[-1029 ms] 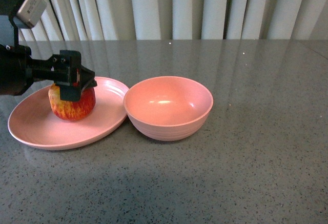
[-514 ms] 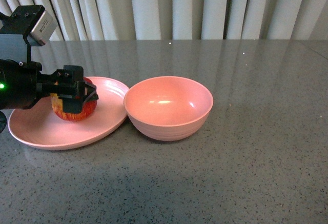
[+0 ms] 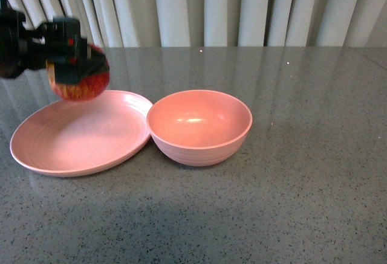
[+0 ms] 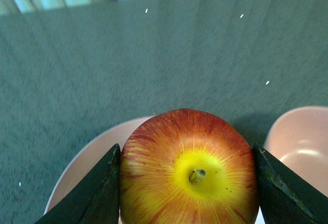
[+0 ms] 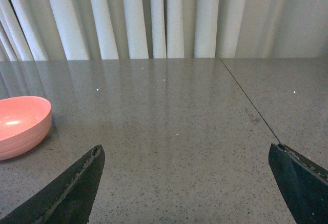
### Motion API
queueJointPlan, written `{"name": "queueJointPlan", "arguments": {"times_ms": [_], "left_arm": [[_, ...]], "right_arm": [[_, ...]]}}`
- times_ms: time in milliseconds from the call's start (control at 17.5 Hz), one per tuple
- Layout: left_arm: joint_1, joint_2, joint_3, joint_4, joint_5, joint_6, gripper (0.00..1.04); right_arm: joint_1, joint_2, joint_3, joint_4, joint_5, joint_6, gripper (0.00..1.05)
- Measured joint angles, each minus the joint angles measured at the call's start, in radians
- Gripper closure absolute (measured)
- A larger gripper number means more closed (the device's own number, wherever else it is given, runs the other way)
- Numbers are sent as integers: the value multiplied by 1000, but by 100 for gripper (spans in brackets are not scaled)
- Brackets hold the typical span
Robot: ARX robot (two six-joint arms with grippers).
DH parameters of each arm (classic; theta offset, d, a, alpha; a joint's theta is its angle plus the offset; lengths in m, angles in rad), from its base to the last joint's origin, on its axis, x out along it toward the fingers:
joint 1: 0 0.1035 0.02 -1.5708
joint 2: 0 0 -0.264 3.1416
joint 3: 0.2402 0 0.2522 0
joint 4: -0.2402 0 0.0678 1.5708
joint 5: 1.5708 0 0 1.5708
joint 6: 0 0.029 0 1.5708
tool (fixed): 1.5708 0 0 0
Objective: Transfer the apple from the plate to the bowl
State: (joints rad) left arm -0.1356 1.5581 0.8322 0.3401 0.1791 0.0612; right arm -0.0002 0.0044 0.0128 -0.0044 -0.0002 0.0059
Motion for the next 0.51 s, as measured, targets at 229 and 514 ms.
{"name": "queueJointPlan", "arguments": {"times_ms": [229,514], "left_arm": [[-163,-89,80,-47,-33,1,40],[-348,41,135,-39,-94,-11,40]], "right_arm": [[0,0,0,0,0,0,7],[0,0,0,0,0,0,7]]}}
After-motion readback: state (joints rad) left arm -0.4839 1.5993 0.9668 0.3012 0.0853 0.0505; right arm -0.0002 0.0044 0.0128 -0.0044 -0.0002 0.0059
